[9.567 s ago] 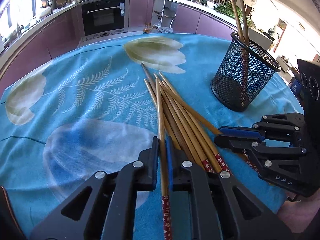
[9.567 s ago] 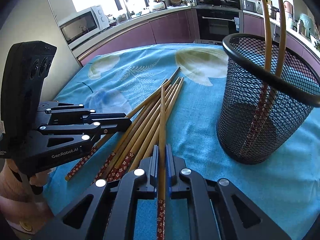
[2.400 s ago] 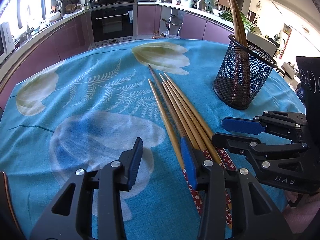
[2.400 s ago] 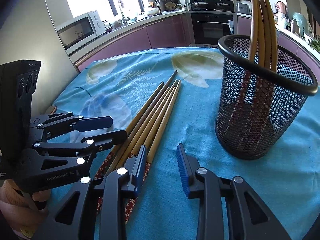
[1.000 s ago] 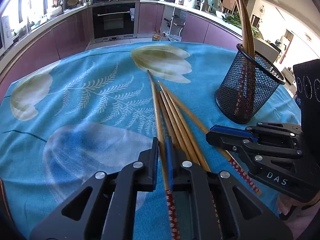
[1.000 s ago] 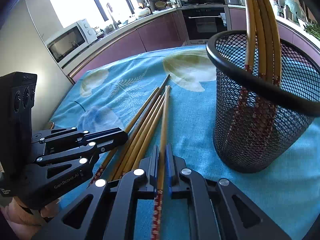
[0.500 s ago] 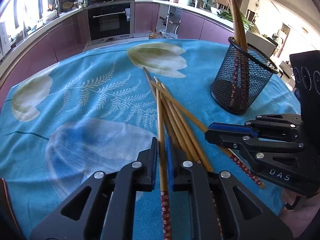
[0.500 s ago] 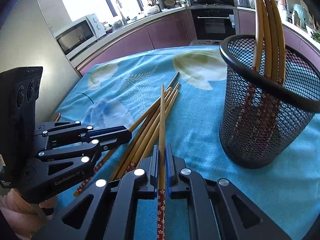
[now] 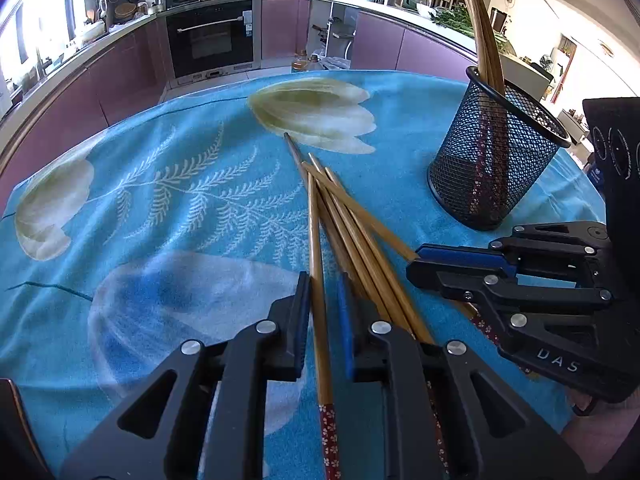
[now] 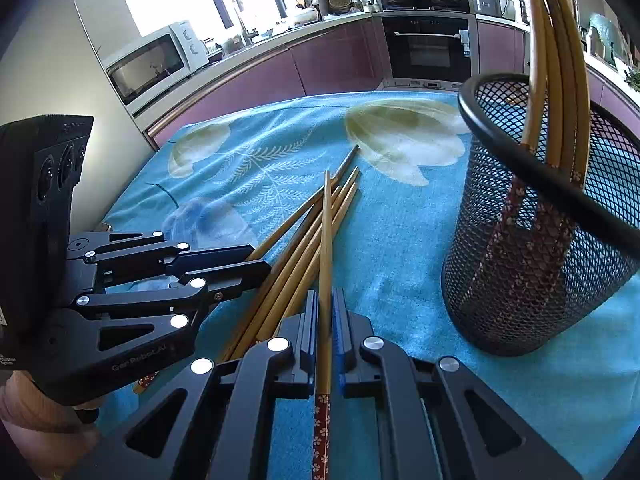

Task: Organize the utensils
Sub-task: 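Lift both chopsticks upright and carry them over the mesh cup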

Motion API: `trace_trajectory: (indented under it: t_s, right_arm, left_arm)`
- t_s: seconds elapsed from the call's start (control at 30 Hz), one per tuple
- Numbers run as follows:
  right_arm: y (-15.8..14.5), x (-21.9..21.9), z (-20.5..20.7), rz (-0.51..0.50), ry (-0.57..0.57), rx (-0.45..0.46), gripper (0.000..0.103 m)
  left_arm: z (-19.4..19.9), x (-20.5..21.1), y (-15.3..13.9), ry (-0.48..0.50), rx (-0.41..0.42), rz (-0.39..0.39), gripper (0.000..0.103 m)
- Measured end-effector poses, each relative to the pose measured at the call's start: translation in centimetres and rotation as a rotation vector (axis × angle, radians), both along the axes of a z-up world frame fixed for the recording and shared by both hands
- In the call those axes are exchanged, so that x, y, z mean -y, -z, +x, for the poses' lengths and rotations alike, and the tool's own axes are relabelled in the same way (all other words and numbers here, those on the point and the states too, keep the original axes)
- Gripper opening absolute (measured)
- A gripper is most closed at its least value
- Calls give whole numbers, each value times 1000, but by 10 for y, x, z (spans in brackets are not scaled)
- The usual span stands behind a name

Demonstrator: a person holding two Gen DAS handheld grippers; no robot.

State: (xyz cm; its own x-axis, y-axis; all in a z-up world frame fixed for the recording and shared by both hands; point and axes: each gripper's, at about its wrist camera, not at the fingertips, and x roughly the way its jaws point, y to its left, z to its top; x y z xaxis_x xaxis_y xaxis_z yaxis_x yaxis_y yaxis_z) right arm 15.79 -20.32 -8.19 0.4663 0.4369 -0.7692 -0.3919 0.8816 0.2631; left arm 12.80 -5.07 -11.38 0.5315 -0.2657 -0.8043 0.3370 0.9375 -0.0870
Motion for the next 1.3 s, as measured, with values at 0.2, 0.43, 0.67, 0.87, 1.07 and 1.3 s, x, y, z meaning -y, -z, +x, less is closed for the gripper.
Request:
trace_trajectory:
  t_s: [0.2,0.43,0.67,0.87,1.07,1.3]
  right_arm:
    - [-10,7,-6,22,-4,29,6]
    - [-27,17,-16,44,-5,79,6]
    - [-45,40,-29,92,10,114,6]
    - [-59,54,-38,125,29,141,6]
    - [-68,66,-44,146,51,166,6]
    - [-75,75,-48,160,64,193,6]
  left_arm:
    - [-5,-1,-5,-12,17,-11,7]
    - [-17,0,-30,18,66,-47,7]
    - [-34,0,-56,73,104,-105,7]
    - [-48,-3,-81,113,124,-170,7]
    - [-59,-5,-97,136,148,-210,7]
    - [-65,-5,-109,151,168,-238,7]
